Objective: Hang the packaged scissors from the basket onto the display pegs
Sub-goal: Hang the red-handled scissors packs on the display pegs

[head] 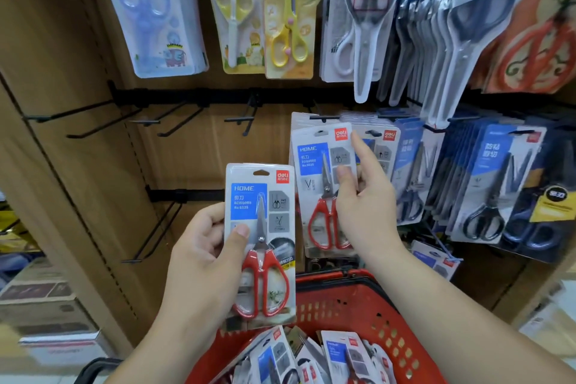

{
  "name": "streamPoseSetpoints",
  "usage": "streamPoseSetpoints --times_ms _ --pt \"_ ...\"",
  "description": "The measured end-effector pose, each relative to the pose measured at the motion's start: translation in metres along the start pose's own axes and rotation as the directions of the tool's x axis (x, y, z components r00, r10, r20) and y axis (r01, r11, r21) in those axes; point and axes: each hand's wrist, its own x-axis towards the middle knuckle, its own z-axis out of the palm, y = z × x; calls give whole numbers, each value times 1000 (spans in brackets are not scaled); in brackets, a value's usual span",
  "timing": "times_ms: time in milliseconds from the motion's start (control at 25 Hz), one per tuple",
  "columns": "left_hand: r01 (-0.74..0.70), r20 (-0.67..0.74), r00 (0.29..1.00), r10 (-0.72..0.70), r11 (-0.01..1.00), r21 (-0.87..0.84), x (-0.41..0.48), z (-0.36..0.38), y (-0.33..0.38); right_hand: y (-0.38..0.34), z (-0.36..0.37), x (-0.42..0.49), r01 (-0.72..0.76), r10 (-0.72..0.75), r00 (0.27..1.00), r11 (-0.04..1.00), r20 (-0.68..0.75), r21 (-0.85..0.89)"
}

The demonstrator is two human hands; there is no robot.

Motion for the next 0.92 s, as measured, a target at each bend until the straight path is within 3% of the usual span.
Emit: streamPoseSetpoints --times_ms 280,400,480,680,760,920 --pt "-49 12 999 48 999 22 36 25 12 16 -2 27 -33 36 999 993 21 -114" --pt "-82 59 995 79 995 59 59 41 19 15 -8 35 -17 9 999 982 -41 -188" --pt "-94 97 992 83 990 107 72 56 21 11 -15 33 20 -32 997 987 -75 -161" --pt "-145 105 987 123 960 241 88 81 9 7 -21 21 14 -14 1000 996 9 -84" --pt "-140 99 988 122 970 197 86 84 4 7 -22 21 -9 10 1000 997 8 -74" --pt "-68 0 998 70 969 237 97 89 6 11 -24 21 8 -6 1000 994 16 -106"
